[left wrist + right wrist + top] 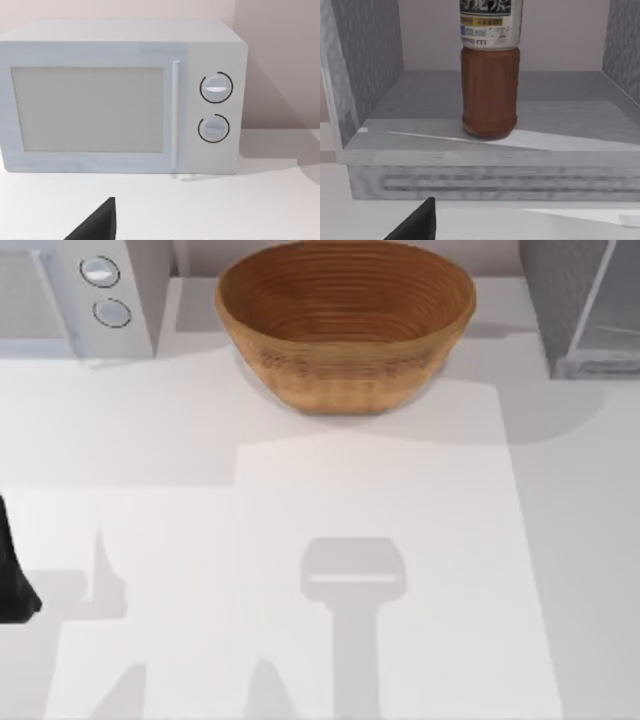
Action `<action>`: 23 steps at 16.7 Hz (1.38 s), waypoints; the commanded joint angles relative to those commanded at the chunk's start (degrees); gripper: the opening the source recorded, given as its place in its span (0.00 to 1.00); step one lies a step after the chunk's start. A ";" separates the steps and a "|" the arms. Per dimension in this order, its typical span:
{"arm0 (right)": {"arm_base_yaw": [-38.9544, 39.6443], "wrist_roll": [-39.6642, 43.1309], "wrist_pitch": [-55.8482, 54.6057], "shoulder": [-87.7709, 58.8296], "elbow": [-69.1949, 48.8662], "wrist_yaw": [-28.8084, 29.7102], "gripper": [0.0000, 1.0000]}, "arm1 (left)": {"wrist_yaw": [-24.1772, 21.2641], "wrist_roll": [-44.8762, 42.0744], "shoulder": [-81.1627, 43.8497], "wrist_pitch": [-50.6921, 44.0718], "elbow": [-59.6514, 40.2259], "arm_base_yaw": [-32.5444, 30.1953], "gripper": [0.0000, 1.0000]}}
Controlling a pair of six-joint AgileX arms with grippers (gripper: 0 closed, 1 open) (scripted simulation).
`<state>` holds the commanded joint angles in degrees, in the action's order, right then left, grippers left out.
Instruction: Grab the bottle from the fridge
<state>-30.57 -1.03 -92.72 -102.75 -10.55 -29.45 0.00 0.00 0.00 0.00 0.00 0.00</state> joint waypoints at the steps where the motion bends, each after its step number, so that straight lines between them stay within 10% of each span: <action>1: 0.00 0.00 0.00 0.00 0.00 0.00 1.00 | 0.00 0.00 0.00 0.00 0.00 0.00 1.00; 23: 18.79 0.11 28.49 -16.41 -44.43 19.58 1.00 | 0.00 0.00 0.00 0.00 0.00 0.00 1.00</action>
<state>-11.78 -0.92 -64.22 -119.16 -54.99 -9.87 0.00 0.00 0.00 0.00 0.00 0.00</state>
